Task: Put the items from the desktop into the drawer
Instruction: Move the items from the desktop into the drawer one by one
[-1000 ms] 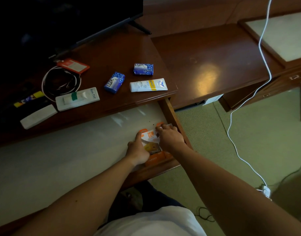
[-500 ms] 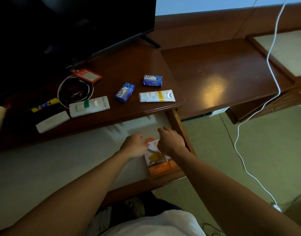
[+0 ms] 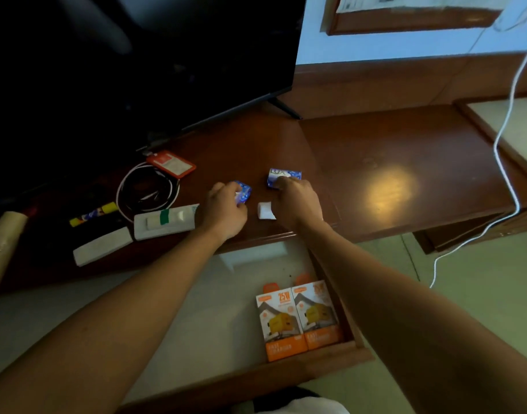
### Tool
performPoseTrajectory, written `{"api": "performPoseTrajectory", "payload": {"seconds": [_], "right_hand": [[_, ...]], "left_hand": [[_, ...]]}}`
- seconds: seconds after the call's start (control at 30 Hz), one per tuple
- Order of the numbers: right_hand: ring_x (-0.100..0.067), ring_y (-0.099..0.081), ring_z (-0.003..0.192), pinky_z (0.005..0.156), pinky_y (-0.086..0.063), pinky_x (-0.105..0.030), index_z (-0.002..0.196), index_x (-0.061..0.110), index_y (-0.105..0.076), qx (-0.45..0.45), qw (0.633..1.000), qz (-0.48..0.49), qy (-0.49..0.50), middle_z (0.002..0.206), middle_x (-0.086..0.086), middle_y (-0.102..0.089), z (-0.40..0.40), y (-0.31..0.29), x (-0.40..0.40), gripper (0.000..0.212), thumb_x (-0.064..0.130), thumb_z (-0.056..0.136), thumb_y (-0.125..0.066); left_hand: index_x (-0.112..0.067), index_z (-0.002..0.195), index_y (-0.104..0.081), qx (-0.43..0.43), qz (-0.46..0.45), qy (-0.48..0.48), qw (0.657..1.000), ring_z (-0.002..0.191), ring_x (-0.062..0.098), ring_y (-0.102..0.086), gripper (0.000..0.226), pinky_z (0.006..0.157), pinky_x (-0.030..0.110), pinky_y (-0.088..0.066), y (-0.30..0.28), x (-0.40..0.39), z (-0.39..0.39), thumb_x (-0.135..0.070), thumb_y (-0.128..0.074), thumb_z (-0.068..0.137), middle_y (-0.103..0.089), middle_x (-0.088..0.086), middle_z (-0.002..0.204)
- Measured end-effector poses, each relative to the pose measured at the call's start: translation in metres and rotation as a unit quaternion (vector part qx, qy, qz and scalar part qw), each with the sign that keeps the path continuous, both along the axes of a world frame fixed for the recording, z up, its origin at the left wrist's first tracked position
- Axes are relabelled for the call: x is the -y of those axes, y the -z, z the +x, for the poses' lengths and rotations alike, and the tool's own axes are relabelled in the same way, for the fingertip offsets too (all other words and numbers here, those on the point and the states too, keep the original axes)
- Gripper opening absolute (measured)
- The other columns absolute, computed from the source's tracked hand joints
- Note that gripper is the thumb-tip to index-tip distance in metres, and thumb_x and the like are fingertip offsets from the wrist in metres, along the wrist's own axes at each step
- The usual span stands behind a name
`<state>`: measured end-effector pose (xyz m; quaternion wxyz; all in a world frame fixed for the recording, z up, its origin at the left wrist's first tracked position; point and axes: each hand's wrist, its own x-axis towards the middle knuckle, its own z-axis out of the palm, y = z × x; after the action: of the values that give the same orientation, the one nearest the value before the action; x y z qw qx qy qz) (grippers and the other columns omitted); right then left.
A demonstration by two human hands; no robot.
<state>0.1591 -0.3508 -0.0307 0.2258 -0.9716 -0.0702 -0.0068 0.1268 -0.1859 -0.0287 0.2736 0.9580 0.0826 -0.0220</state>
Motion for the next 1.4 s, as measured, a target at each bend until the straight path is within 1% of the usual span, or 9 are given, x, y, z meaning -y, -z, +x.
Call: {"api": "performPoseTrajectory", "payload": {"seconds": [0.23,0.37,0.57,0.83,1.0,1.07,1.17,1.27,1.4], "right_hand": [[-0.038,-0.034,0.135,0.106,-0.035,-0.056,0.143,0.022,-0.043,-0.086,0.992,-0.091,-0.021,0.148,-0.009,-0.041,0.061,0.007,-0.007,0.06,0.027,0.087,-0.063],[-0.039,-0.036,0.135,0.106,-0.032,-0.06,0.145,0.022,-0.039,-0.15,0.977,-0.149,-0.028,0.144,-0.012,-0.044,0.077,0.009,-0.011,0.062,0.031,0.088,-0.064],[-0.041,-0.043,0.126,0.099,-0.036,-0.058,0.137,0.017,-0.044,-0.094,0.978,-0.183,-0.025,0.135,-0.015,-0.051,0.076,0.008,-0.02,0.05,0.025,0.091,-0.062],[-0.038,-0.05,0.121,0.093,-0.044,-0.051,0.139,0.016,-0.039,0.014,0.998,-0.066,-0.014,0.135,-0.013,-0.053,0.032,-0.011,-0.041,0.051,0.03,0.095,-0.059],[-0.036,-0.056,0.108,0.084,-0.051,-0.047,0.128,0.011,-0.044,0.029,0.999,0.021,0.002,0.123,-0.015,-0.056,-0.022,-0.009,-0.047,0.04,0.034,0.097,-0.055],[-0.035,-0.058,0.105,0.078,-0.048,-0.042,0.124,0.011,-0.044,0.019,0.999,0.047,0.014,0.12,-0.015,-0.057,-0.045,-0.006,-0.048,0.037,0.036,0.098,-0.054],[-0.035,-0.06,0.104,0.072,-0.045,-0.038,0.133,0.014,-0.037,-0.028,0.997,0.066,0.02,0.122,-0.017,-0.056,-0.08,-0.002,-0.043,0.044,0.037,0.099,-0.052],[-0.035,-0.059,0.108,0.074,-0.045,-0.036,0.142,0.019,-0.033,-0.058,0.997,0.055,0.016,0.128,-0.017,-0.053,-0.115,0.006,-0.035,0.051,0.04,0.1,-0.051],[-0.027,-0.059,0.109,0.084,-0.053,-0.038,0.135,0.024,-0.038,-0.107,0.993,0.057,0.008,0.134,-0.011,-0.048,-0.154,0.027,-0.026,0.041,0.042,0.1,-0.05]], "left_hand": [[-0.026,0.149,-0.037,-0.086,0.104,0.036,0.99,0.129,0.035,-0.04,0.065,0.102,0.043,-0.042,0.014,-0.005,0.039,-0.036,-0.066,0.092,-0.039,0.009,0.144],[-0.023,0.145,-0.037,-0.083,0.105,0.036,0.99,0.129,0.037,-0.044,0.066,0.101,0.046,-0.045,0.019,-0.002,0.043,-0.032,-0.071,0.089,-0.044,0.013,0.142],[-0.02,0.14,-0.043,-0.045,0.073,0.02,0.996,0.123,0.036,-0.051,0.062,0.096,0.046,-0.048,0.018,-0.006,0.041,-0.032,-0.072,0.087,-0.055,0.013,0.134],[-0.019,0.139,-0.047,-0.007,0.039,0.0,0.999,0.121,0.031,-0.055,0.065,0.091,0.042,-0.053,0.011,-0.01,0.003,-0.039,-0.076,0.084,-0.057,0.011,0.132],[-0.02,0.136,-0.049,0.005,0.047,0.013,0.999,0.115,0.029,-0.059,0.063,0.082,0.036,-0.05,0.009,-0.01,-0.043,-0.044,-0.075,0.084,-0.06,0.009,0.127],[-0.021,0.133,-0.05,0.008,0.049,0.015,0.999,0.113,0.03,-0.06,0.061,0.082,0.038,-0.054,0.011,-0.01,-0.065,-0.045,-0.075,0.083,-0.061,0.008,0.125],[-0.023,0.132,-0.05,-0.01,0.049,0.019,0.999,0.111,0.029,-0.06,0.059,0.084,0.044,-0.056,0.023,-0.01,-0.102,-0.043,-0.075,0.082,-0.061,0.007,0.123],[-0.024,0.132,-0.049,-0.019,0.049,0.035,0.998,0.11,0.028,-0.06,0.06,0.084,0.042,-0.055,0.042,-0.009,-0.139,-0.044,-0.074,0.082,-0.06,0.006,0.124],[-0.025,0.142,-0.041,-0.069,0.035,0.054,0.996,0.105,0.026,-0.06,0.071,0.079,0.036,-0.054,0.073,-0.006,-0.173,-0.048,-0.072,0.083,-0.056,0.008,0.125]]}}
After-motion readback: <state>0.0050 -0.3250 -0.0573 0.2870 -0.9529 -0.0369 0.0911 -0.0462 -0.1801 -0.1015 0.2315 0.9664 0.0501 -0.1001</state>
